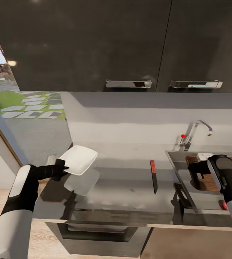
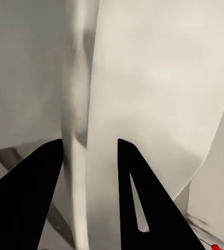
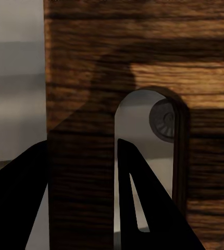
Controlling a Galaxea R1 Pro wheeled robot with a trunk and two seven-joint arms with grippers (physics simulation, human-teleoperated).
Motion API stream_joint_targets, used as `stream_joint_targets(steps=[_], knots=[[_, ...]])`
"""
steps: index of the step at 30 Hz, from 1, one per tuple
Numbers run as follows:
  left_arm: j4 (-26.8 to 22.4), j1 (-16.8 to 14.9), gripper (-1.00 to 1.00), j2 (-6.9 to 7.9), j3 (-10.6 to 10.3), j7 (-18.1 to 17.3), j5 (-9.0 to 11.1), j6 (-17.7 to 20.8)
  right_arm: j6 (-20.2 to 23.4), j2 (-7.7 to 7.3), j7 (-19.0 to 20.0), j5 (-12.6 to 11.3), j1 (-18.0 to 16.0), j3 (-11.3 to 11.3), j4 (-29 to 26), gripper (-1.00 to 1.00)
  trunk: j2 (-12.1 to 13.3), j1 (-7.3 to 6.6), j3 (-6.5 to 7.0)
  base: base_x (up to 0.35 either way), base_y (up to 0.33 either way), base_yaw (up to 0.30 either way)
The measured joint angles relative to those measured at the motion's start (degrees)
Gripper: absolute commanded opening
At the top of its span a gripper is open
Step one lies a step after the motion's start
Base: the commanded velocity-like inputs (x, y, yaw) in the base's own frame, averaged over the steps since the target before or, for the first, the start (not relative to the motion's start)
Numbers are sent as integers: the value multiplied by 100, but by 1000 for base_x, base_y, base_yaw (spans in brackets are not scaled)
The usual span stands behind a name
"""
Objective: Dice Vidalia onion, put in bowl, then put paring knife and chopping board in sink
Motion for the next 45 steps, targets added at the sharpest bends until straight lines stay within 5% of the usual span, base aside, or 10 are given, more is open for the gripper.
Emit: stream_joint_targets(steps=[13, 20, 45], knots=[[-49, 137, -100, 2, 109, -34, -45, -9, 0, 0, 5, -5, 0, 0, 0, -100, 0, 0, 0, 90, 0, 0], [-58, 259, -100, -48, 57, -33, 1, -955, 0, 7, 1, -4, 0, 4, 0, -100, 0, 0, 0, 5, 0, 0], [-173, 531, -100, -56, 59, -147, 31, -1533, 0, 5, 3, -1, 0, 8, -9, -100, 0, 0, 0, 0, 0, 0]])
